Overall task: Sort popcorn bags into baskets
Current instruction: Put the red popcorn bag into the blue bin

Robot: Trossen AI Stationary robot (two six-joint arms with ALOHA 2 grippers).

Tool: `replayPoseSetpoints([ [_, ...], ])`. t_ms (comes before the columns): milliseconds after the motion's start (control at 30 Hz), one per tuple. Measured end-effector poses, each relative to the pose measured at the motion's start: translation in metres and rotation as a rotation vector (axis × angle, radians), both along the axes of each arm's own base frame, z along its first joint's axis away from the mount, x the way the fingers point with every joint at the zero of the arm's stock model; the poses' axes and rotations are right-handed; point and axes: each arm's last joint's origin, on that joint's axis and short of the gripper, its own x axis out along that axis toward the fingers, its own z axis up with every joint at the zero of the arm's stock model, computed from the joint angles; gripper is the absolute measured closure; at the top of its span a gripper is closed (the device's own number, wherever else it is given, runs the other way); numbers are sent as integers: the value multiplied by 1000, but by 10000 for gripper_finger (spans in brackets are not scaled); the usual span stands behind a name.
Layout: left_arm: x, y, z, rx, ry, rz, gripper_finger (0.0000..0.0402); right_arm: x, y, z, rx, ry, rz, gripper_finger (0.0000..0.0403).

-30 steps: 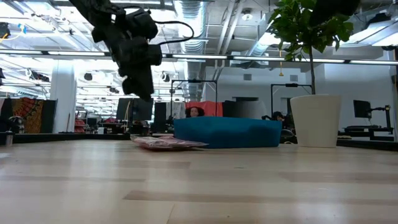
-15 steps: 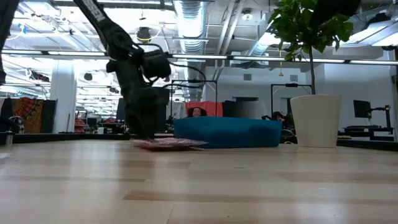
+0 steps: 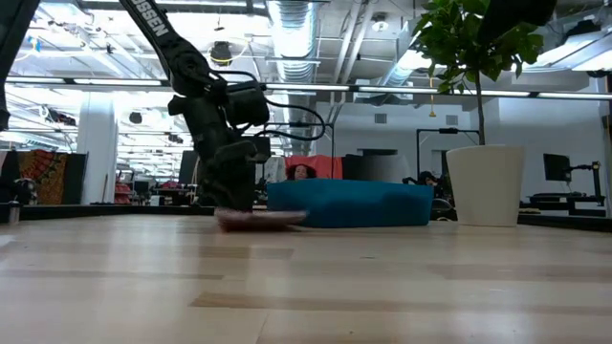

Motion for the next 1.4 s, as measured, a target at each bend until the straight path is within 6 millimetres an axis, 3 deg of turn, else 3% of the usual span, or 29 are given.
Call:
replayPoseSetpoints([
  [100, 2, -6, 0, -42, -8, 7, 386, 0, 0, 0, 0, 0, 0, 383],
  [300, -2, -14, 7, -233, -40, 42, 397, 0, 0, 0, -1, 0, 1, 376],
  [733, -14, -23, 78, -280, -265, 112, 401, -3, -1, -1, -19, 31, 4, 380],
  [1200, -4, -19, 101, -324, -464, 133, 401, -2, -3, -2, -37, 41, 16, 370],
  [1400, 5, -8, 128, -271, -553, 115, 401, -3, -4, -2, -43, 53, 16, 379],
])
